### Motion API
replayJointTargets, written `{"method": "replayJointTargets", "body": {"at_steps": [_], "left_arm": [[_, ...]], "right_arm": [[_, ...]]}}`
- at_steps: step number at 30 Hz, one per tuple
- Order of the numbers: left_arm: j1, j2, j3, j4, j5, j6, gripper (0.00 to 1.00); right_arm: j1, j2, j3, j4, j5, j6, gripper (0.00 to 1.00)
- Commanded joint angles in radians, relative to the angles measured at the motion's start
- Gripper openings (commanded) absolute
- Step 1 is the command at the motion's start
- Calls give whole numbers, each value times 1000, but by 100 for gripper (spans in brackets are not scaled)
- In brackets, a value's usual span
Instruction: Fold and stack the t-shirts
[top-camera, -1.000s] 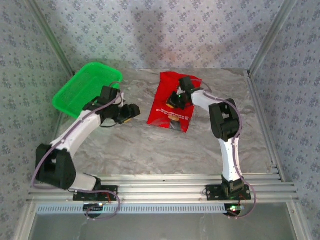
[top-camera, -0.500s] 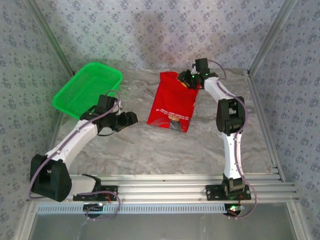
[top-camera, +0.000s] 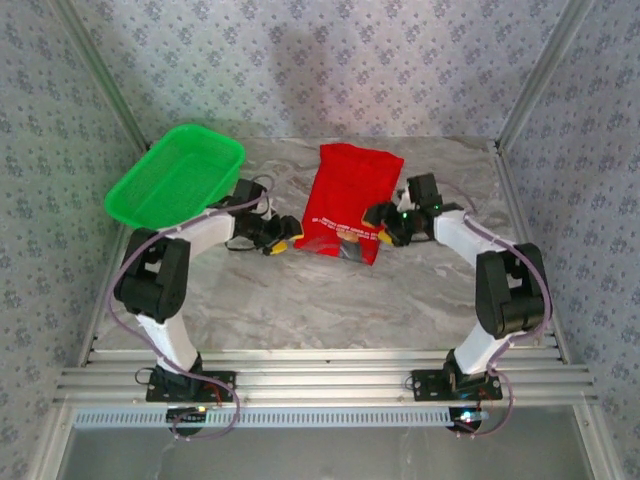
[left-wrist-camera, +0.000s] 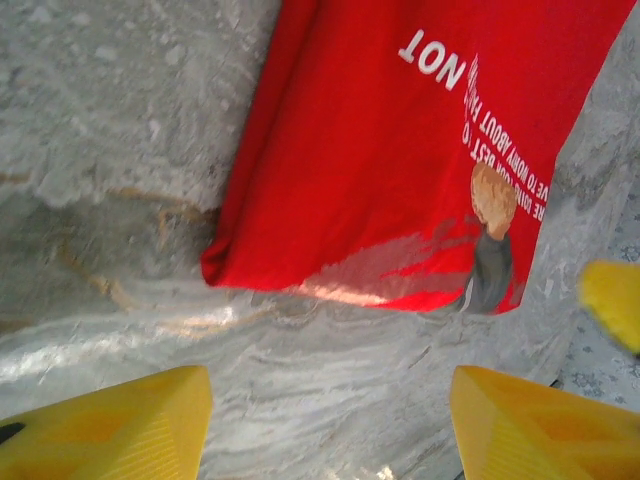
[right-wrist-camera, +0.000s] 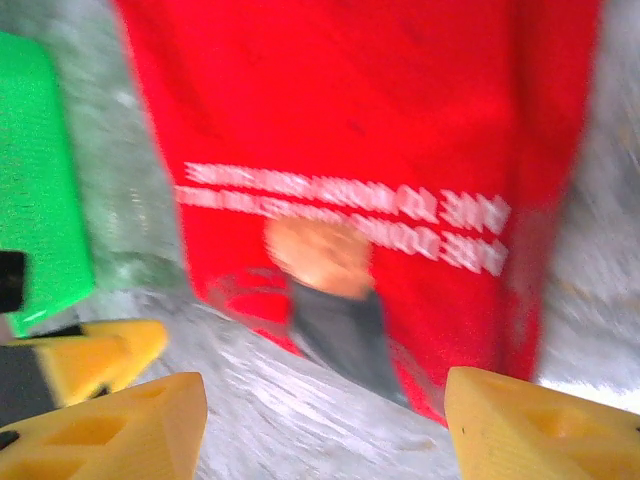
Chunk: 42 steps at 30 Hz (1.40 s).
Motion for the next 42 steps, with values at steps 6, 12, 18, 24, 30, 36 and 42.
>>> {"method": "replayJointTargets", "body": {"at_steps": [6, 12, 18, 24, 30, 36, 42], "left_arm": [[-27, 110, 77, -23, 4, -23, 62], [-39, 137, 75, -15, -27, -44, 62], [-64, 175, 82, 37, -38, -86, 60], [-75, 203, 109, 48, -49, -95, 59], [-88, 239, 150, 50, -47, -99, 54], [-96, 258, 174, 31, -47, -84, 28], [-96, 206, 121, -14, -64, -39, 10]], "right_arm": [[31, -7, -135, 179, -23, 105, 66], [61, 27, -141, 184, -7, 114, 65], [68, 32, -142, 127, 15, 107, 62], [63, -3, -147, 48, 31, 76, 62], [72, 11, -147, 40, 35, 76, 62], [76, 70, -121, 34, 39, 67, 57], [73, 66, -112, 24, 80, 80, 17]]}}
